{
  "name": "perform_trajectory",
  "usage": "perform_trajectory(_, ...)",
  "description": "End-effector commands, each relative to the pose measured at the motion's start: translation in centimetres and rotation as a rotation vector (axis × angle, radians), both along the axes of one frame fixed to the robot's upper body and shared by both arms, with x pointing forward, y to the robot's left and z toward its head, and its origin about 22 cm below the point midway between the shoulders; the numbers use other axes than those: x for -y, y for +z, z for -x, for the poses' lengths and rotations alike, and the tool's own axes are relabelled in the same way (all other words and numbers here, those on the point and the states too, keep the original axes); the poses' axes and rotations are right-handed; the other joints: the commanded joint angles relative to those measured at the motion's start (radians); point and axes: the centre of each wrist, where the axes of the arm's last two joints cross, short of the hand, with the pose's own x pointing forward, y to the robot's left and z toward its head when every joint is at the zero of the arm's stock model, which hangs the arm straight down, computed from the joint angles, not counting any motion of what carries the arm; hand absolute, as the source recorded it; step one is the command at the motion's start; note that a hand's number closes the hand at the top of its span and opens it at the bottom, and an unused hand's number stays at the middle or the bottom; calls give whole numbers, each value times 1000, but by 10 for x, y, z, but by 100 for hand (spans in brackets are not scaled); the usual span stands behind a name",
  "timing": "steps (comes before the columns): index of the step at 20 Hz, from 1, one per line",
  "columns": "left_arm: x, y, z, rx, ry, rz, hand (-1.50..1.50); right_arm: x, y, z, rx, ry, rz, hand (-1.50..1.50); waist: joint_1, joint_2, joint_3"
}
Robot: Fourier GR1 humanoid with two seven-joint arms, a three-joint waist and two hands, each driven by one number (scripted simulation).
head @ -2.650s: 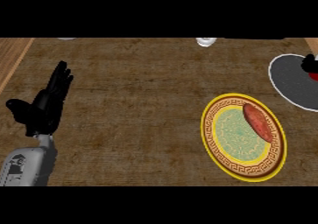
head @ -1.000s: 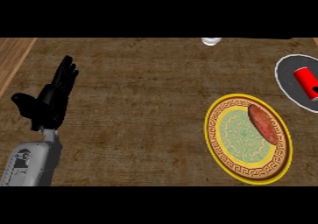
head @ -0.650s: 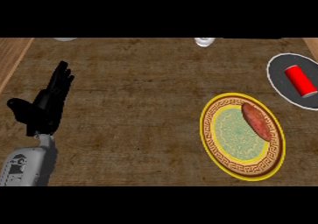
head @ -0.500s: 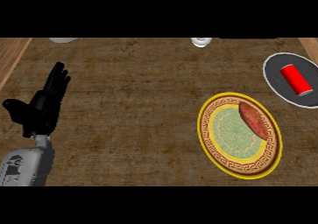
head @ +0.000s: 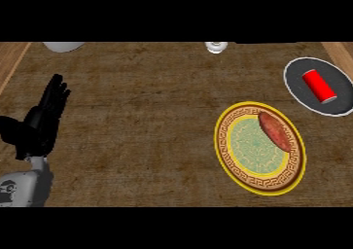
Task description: Pick the can from the plate and place it in the pan
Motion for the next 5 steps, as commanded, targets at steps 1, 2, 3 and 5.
perform_trajectory(1, -1, -5, -4, -4, 10, 26, 0, -15, 13, 8, -19, 34, -11, -150, 1, 2, 0)
perform_trajectory(2, -2, -2, 12, -13, 5, -8, 0, -15, 10, 24, -22, 31, 3, -150, -2, -2, -1)
perform_trajectory(3, 6, -5, -9, 8, 5, -3, 0, -25, -5, 38, -38, 17, 15, -150, -2, 4, 0)
perform_trajectory(5, -9, 1, -8, 9, 11, -4, 0, -27, 24, 44, -44, -5, 49, -150, 8, 6, 1)
